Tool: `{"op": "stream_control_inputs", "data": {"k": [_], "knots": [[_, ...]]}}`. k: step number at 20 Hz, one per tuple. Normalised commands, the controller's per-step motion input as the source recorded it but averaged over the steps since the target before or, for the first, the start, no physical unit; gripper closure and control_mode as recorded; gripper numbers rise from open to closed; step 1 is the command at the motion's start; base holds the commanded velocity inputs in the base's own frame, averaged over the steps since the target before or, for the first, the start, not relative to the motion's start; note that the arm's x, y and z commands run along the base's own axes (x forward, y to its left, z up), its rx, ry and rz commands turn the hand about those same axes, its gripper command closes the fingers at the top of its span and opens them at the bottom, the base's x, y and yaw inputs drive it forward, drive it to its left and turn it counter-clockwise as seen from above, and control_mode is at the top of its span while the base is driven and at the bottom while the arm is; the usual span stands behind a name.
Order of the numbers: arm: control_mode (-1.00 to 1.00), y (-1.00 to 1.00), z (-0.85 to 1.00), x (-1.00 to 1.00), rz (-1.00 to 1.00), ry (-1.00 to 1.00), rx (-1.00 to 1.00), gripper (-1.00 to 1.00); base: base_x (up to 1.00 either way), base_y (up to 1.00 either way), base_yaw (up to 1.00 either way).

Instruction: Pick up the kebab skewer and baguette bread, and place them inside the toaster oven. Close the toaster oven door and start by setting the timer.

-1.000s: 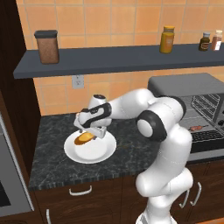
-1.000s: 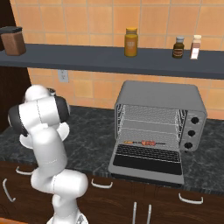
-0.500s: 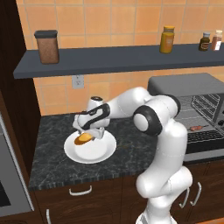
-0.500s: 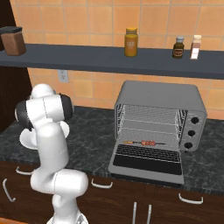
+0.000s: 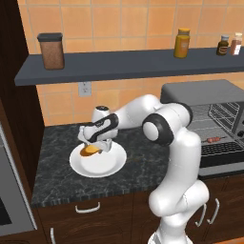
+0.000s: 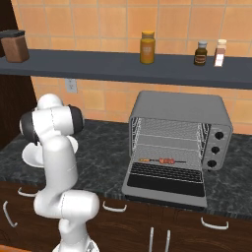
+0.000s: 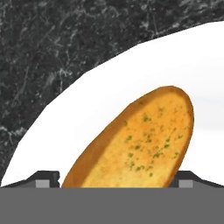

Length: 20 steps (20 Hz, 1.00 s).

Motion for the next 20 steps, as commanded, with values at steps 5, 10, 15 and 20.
{"op": "stream_control_inputs", "data": {"k": [5,10,15,20], "knots": [[-1.00,0.16,-0.29,0.01,0.00,0.00,0.00,1.00,0.00,0.00,0.00],[-1.00,0.00,-0.32,-0.09,0.00,0.00,0.00,1.00,0.00,0.00,0.00],[-1.00,-0.07,-0.04,-0.31,0.00,0.00,0.00,1.00,0.00,0.00,0.00],[-1.00,-0.26,0.22,-0.47,0.00,0.00,0.00,1.00,0.00,0.00,0.00]]}}
